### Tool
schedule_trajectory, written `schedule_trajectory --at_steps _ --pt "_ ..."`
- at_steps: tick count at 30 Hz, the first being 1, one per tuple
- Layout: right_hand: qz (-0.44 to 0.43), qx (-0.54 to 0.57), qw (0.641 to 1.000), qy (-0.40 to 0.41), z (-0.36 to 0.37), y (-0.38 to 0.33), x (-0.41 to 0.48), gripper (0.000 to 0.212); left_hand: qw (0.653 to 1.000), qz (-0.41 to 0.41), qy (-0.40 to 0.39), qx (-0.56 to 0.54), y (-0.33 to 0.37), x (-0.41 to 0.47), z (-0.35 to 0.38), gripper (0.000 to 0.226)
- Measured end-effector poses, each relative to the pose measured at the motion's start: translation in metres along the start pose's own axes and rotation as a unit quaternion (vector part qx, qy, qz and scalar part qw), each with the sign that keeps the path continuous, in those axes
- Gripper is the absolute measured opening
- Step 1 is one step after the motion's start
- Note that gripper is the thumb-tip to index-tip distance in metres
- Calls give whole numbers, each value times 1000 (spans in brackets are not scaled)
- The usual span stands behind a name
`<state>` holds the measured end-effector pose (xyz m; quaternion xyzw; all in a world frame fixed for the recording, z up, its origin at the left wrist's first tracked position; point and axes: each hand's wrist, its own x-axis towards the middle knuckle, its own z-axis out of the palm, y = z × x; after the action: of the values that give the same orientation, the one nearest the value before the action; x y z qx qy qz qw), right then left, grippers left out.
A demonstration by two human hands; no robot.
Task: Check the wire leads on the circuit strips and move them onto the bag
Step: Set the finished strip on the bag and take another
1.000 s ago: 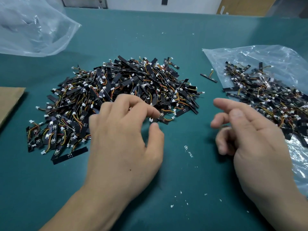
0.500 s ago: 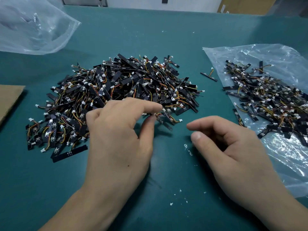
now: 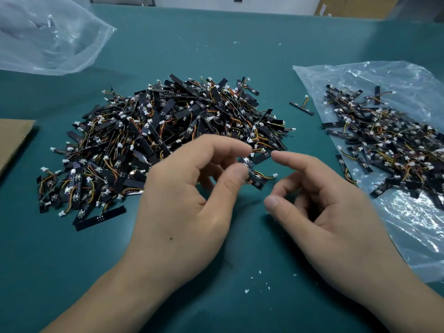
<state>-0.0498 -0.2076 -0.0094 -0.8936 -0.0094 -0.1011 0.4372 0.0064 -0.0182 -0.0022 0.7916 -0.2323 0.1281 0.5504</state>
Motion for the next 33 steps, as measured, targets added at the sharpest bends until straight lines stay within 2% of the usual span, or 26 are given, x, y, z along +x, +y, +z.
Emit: schedule_trajectory --at_steps 3,5,6,12,18,21,27,30,33 --pt "-14 -25 1000 2 -1 -1 0 24 998 -5 -51 -35 5 -1 1 17" --pt "-15 -33 999 5 -1 -1 0 6 998 -6 -56 -35 6 -1 1 14" --pt "-17 -36 999 4 -1 -1 0 4 998 -7 -52 -31 5 0 1 13" --pt "-18 -19 1000 13 -1 -2 -1 14 999 -37 -8 -12 4 0 1 10" --pt "-35 60 998 13 -2 -1 -2 19 995 -2 -90 46 11 -4 2 35" --pt "-43 89 995 6 -3 0 -2 19 991 24 -111 72 16 -5 2 27" --pt "-55 103 993 -14 -4 -3 -3 18 993 19 -114 9 16 -3 0 11" --pt "-64 79 993 -59 -4 -4 -1 28 992 -5 -123 -34 14 -3 0 13" --pt "-72 65 994 -54 -5 -4 0 34 985 -49 -144 -76 11 -3 1 11"
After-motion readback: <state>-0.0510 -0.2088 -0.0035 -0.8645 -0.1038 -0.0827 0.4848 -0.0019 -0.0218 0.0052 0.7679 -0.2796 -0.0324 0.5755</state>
